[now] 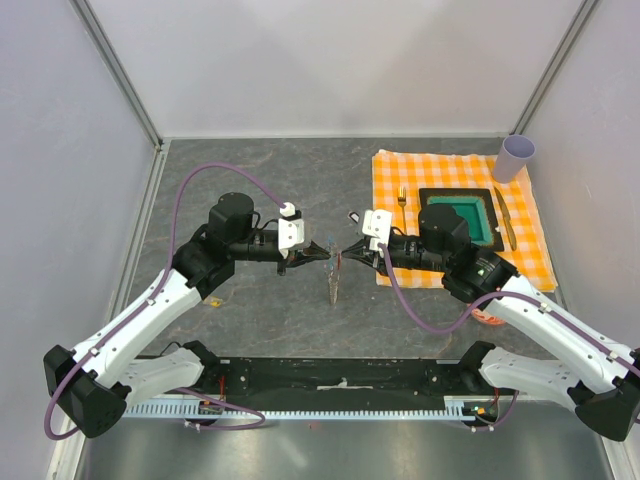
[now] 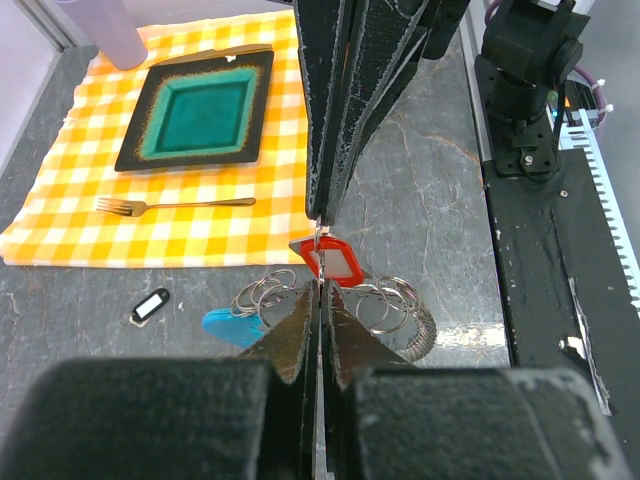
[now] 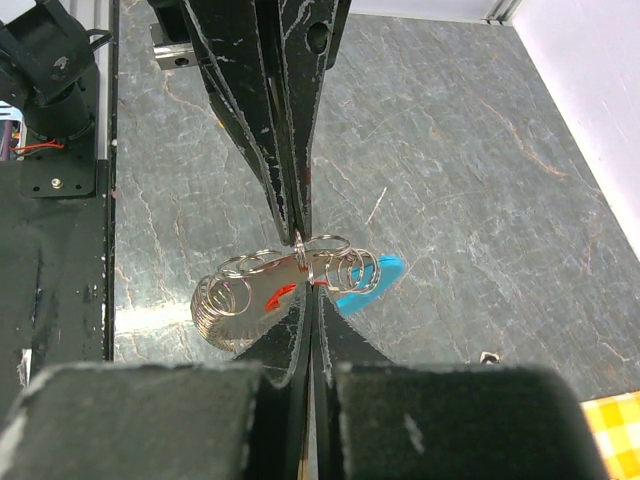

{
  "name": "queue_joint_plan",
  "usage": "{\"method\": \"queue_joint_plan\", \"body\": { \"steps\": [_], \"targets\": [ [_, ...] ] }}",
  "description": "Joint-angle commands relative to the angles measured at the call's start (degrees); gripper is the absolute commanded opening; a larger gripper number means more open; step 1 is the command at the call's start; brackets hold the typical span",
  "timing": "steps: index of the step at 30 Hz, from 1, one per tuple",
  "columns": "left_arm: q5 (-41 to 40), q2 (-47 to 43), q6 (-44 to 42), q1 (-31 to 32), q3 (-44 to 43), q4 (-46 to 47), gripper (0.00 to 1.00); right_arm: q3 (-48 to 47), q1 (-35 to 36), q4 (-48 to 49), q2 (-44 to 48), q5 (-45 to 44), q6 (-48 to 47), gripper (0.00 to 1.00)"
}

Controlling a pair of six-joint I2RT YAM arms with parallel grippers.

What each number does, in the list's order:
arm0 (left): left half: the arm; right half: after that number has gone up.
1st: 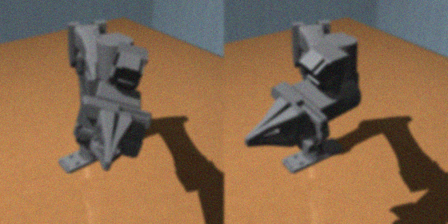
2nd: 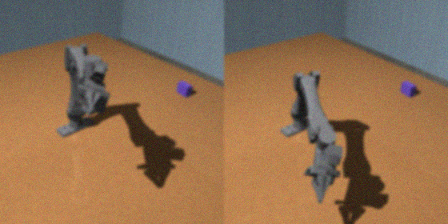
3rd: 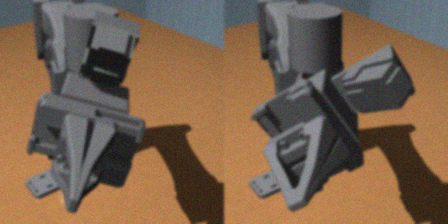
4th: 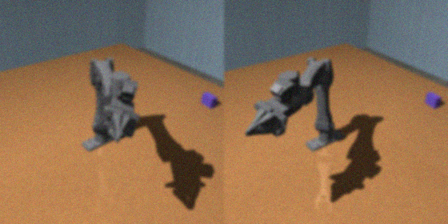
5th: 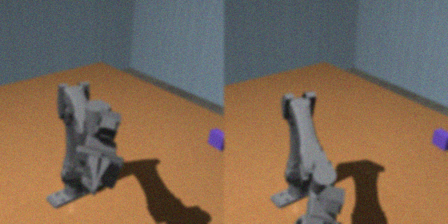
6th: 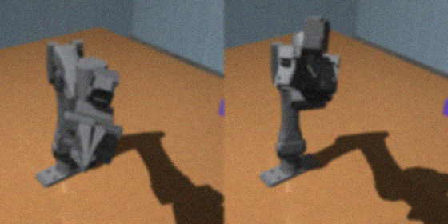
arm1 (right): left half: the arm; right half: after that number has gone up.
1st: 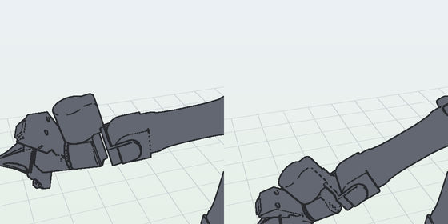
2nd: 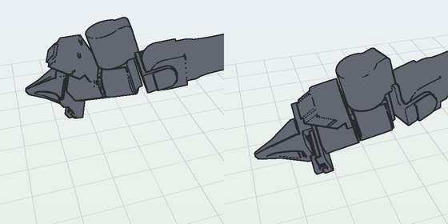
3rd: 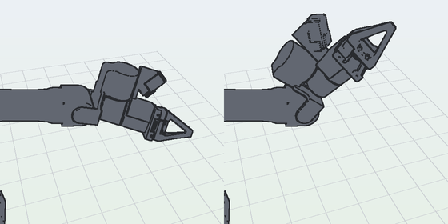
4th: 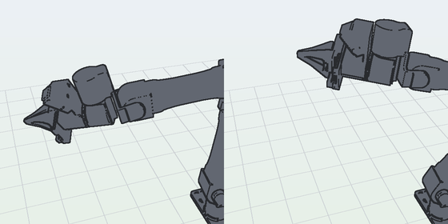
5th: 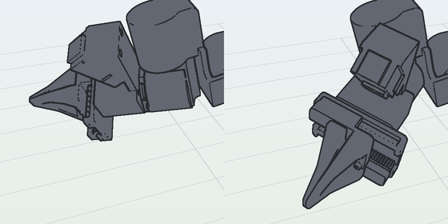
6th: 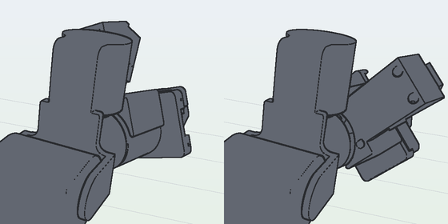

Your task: Put the keys on the keyring

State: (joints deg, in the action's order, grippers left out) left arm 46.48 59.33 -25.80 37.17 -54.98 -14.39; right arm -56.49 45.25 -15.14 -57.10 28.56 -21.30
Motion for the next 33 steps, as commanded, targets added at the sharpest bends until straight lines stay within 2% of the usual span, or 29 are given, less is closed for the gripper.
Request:
{"method": "queue_joint_plan", "body": {
  "steps": [1, 23, 33],
  "targets": [
    [-0.1, -1.1, 0.1, 0.4, -0.2, 3.8, 0.02, -1.3, 0.1, 1.0, 0.7, 0.2, -0.8, 0.0],
    [0.3, -1.0, 0.5, 0.4, -0.3, 3.9, 0.02, -1.6, 0.1, 1.2, -0.5, 3.2, -0.4, 0.0],
    [-0.3, -1.2, 0.2, 0.4, -0.1, 3.8, 0.02, -1.2, 0.1, 1.4, 1.6, -1.0, -0.3, 0.0]
  ]
}}
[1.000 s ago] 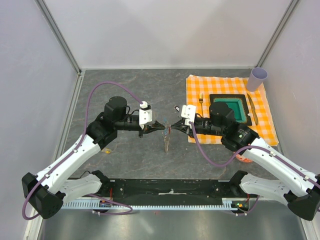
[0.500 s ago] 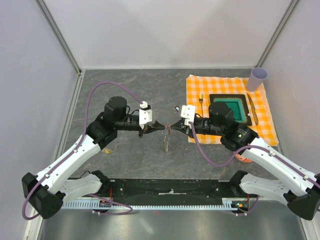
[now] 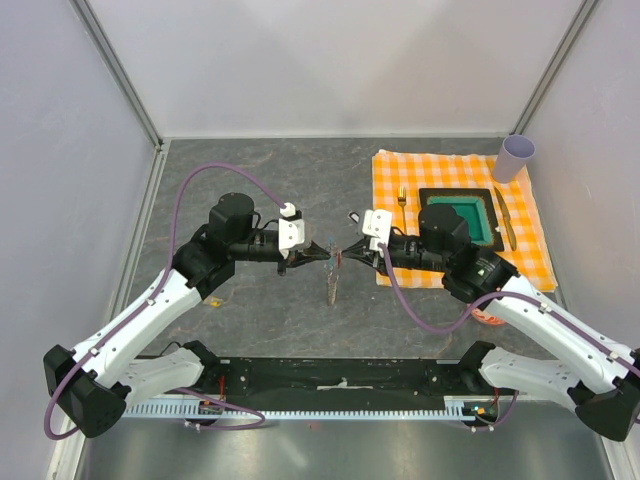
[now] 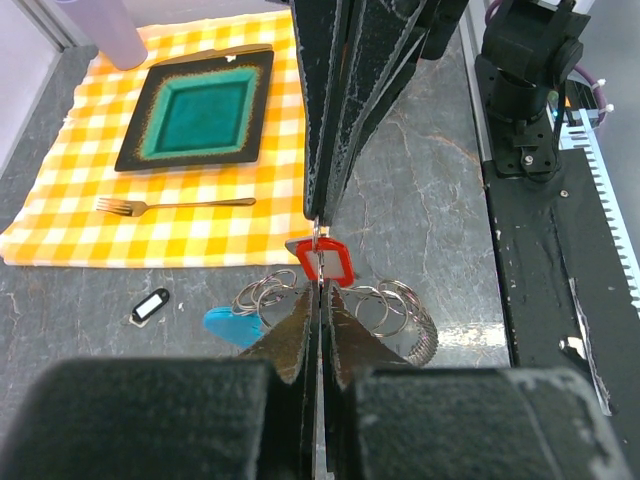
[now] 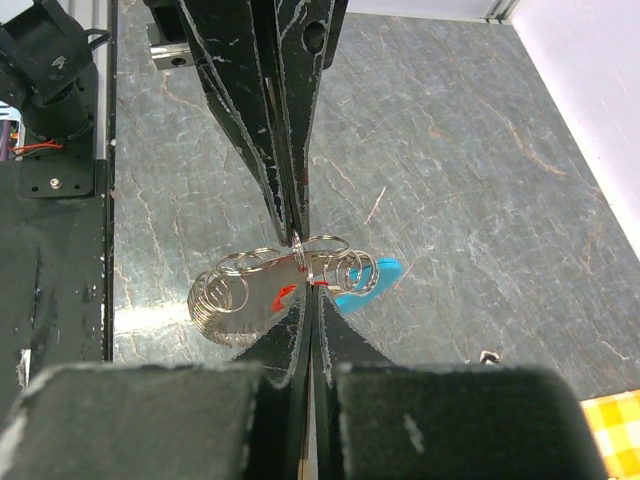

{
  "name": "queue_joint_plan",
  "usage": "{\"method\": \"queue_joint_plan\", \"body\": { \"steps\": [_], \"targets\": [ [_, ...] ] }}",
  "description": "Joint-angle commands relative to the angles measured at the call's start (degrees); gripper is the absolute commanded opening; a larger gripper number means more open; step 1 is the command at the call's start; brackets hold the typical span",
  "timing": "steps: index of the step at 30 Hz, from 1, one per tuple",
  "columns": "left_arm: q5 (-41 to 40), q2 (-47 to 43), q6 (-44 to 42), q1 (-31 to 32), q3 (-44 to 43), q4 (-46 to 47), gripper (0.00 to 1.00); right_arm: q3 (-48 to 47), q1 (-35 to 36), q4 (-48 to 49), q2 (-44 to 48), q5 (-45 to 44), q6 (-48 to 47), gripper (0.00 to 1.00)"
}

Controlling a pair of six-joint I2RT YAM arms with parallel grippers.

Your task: Put the keys on the keyring

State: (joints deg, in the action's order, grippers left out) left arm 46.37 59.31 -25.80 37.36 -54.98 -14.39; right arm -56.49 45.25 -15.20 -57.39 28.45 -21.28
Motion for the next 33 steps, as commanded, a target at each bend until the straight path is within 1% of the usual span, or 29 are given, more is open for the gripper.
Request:
{"method": "queue_joint_plan", "body": {
  "steps": [1, 12, 33],
  "targets": [
    [-0.3, -1.3, 0.2, 0.2, -0.1, 3.9, 0.02, -1.2, 0.1, 1.5, 2.0, -0.8, -0.3, 0.0],
    [-0.4, -1.2, 0.1, 0.2, -0.1, 3.8, 0.02, -1.2, 0.1, 1.4, 1.5, 0.6, -0.5, 0.0],
    [1.4, -1.0, 0.0, 0.2, -0.3, 3.6, 0.02, -0.9, 0.1, 1.4, 0.8, 0.6, -0.9, 0.0]
  ]
}}
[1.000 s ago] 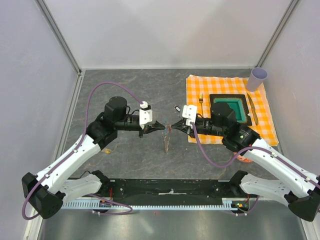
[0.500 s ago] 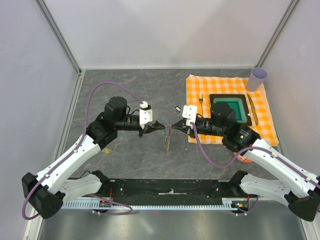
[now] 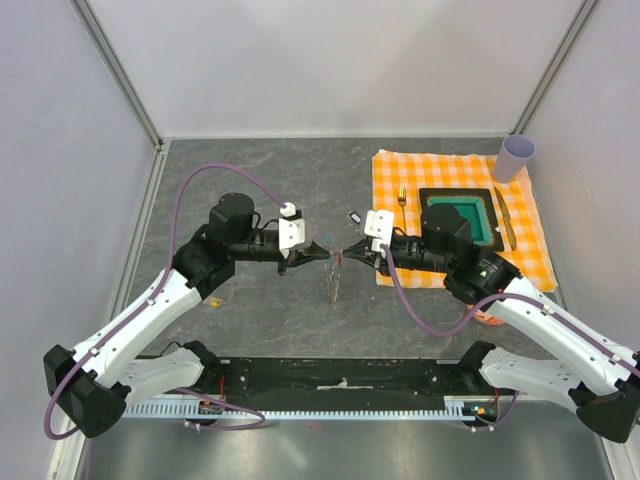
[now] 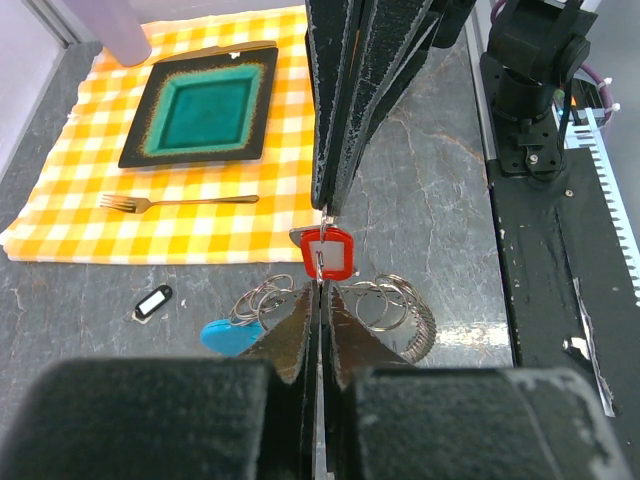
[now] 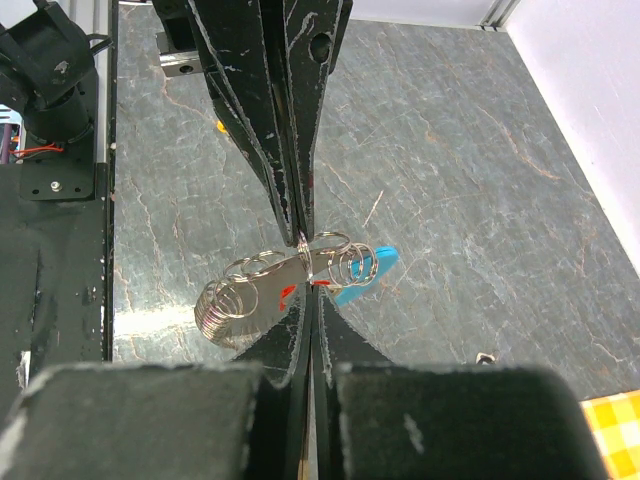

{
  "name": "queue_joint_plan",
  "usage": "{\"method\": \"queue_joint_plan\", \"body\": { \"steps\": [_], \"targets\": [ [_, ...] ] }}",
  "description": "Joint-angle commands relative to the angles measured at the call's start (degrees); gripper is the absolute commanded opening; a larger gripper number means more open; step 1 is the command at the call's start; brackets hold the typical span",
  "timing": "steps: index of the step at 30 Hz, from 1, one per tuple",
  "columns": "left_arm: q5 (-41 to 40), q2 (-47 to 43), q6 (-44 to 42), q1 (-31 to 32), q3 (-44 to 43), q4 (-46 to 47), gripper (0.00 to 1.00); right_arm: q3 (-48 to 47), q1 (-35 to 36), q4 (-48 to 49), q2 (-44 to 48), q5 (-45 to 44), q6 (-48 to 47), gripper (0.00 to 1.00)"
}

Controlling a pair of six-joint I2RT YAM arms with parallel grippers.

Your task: Put the keys on the keyring

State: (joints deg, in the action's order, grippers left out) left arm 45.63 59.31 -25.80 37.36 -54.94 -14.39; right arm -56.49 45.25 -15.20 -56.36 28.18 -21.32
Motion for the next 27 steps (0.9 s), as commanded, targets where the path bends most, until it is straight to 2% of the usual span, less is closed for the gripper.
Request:
{"method": "queue_joint_plan", "body": {
  "steps": [1, 27],
  "targets": [
    [2.2, -1.1, 0.0, 0.1, -0.3, 3.7, 0.02, -0.9, 0.1, 1.4, -0.2, 0.9, -0.8, 0.0],
    [3.3, -0.6, -0.3, 0.2, -0.5, 3.2, 0.02, -1.0, 0.1, 1.3, -0.2, 2.5, -1.0, 0.0]
  ]
}}
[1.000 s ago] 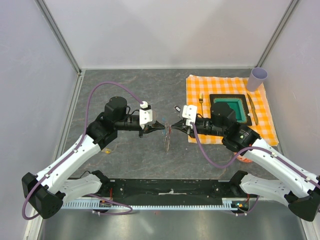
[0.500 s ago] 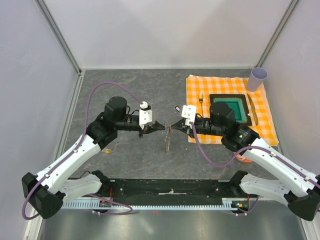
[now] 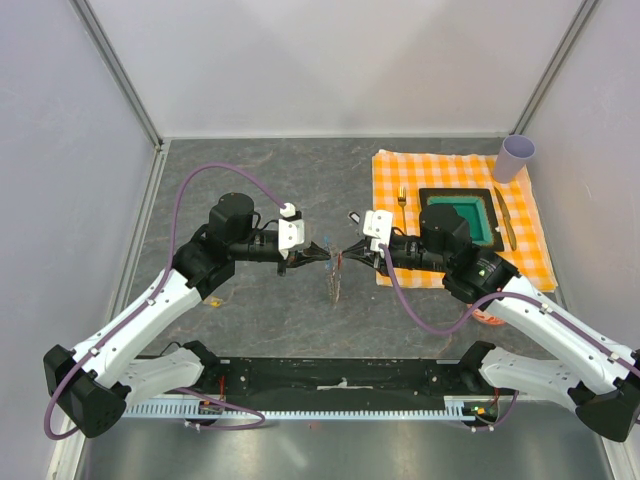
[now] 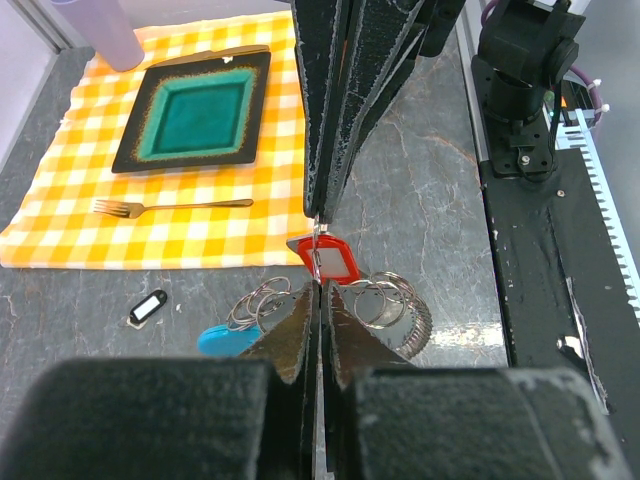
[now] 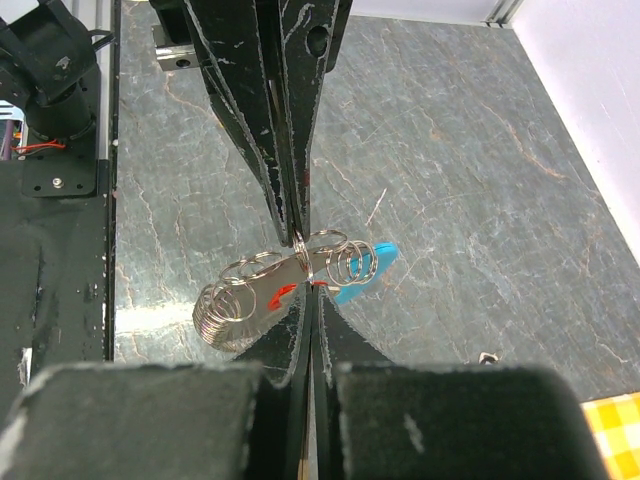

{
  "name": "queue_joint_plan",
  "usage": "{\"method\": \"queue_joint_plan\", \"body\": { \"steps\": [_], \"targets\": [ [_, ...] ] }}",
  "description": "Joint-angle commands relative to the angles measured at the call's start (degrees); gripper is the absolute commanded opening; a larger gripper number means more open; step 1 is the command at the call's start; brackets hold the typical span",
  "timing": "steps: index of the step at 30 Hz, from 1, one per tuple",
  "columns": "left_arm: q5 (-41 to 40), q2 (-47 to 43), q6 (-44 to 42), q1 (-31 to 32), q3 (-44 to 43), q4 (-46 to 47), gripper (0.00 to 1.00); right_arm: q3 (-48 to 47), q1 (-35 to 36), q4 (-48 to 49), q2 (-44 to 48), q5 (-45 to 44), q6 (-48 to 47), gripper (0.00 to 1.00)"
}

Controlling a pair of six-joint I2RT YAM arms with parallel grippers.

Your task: Put the keys on the keyring

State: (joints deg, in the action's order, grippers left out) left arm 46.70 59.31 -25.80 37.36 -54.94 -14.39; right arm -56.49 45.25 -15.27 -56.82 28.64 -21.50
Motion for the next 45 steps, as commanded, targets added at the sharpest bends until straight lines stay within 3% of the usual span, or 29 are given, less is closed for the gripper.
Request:
{"method": "queue_joint_plan", "body": {
  "steps": [1, 20, 30, 45],
  "targets": [
    [2.3, -0.7, -0.3, 0.2, -0.5, 3.2, 0.02, -1.0, 0.1, 1.4, 0.2, 2.2, -0.8, 0.0],
    [4.0, -0.2, 0.0, 0.3, -0.9, 2.9, 0.02, -1.4, 0.2, 1.5, -1.2, 4.8, -0.8, 0.0],
    [7.2, 0.1, -5.5, 0.3, -2.7, -3.3, 0.02, -1.9, 0.2, 0.5, -0.9, 6.7, -1.4, 0.0],
    [4.5, 0.0, -3.8, 0.2, -2.7, -2.2, 0.02, -3.1, 0.4, -2.0, -1.5, 8.5, -1.9, 0.0]
  ]
}}
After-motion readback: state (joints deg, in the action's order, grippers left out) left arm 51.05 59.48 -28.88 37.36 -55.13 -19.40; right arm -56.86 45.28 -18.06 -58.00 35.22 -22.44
